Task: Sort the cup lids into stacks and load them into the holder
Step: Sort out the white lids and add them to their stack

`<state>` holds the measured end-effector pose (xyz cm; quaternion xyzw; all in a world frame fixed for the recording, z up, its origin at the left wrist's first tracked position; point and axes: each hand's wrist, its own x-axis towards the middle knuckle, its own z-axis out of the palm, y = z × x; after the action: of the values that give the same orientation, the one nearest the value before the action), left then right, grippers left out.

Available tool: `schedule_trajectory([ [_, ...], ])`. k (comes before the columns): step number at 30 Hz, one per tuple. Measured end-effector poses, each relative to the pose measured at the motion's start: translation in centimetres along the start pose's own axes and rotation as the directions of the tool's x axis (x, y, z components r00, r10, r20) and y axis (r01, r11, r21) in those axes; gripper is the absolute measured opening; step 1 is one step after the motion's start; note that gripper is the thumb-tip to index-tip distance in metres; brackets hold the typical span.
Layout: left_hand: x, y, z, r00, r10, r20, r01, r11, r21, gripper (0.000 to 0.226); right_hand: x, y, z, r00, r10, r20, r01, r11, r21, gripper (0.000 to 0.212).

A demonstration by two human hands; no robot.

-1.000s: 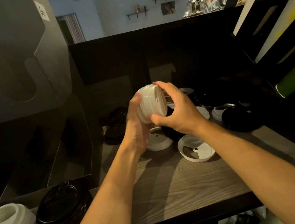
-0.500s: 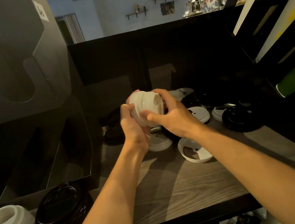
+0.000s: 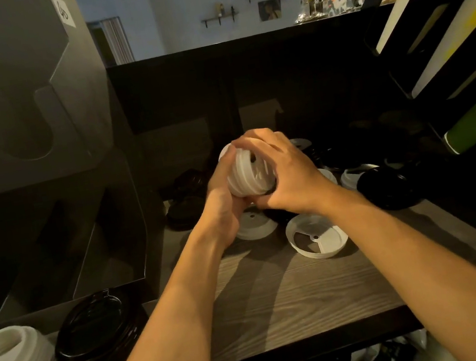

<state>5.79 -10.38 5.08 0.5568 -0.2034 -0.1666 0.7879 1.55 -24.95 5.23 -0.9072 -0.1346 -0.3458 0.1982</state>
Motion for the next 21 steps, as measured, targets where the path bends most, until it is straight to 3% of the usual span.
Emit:
schedule_trajectory([
  [5, -0.3, 0.2, -0.4, 0.999, -0.031, 0.013, 0.033, 0.978, -0.208, 0.045, -0.1, -0.3, 0.4, 0.989, 0.148, -0.027, -0.142, 0.977, 0.157, 0.105],
  [9, -0.3, -0.1, -0.6, 0.999, -0.052, 0.016, 0.054, 0.949, -0.310, 0.047, -0.1, -1.2, 0.8, 0.960, 0.264, -0.090, -0.249, 0.956, 0.154, 0.105],
  [16, -0.4, -0.6, 0.5, 1.000, -0.027, 0.006, 0.027, 0.967, -0.255, 0.058, -0.1, -2.2, 2.2, 0.910, 0.405, -0.094, -0.376, 0.898, 0.227, 0.102],
  [21, -0.4, -0.8, 0.8, 0.998, -0.030, 0.048, 0.041, 0.964, -0.262, 0.050, -0.1, -2.1, 2.6, 0.929, 0.361, -0.082, -0.342, 0.921, 0.186, 0.097],
])
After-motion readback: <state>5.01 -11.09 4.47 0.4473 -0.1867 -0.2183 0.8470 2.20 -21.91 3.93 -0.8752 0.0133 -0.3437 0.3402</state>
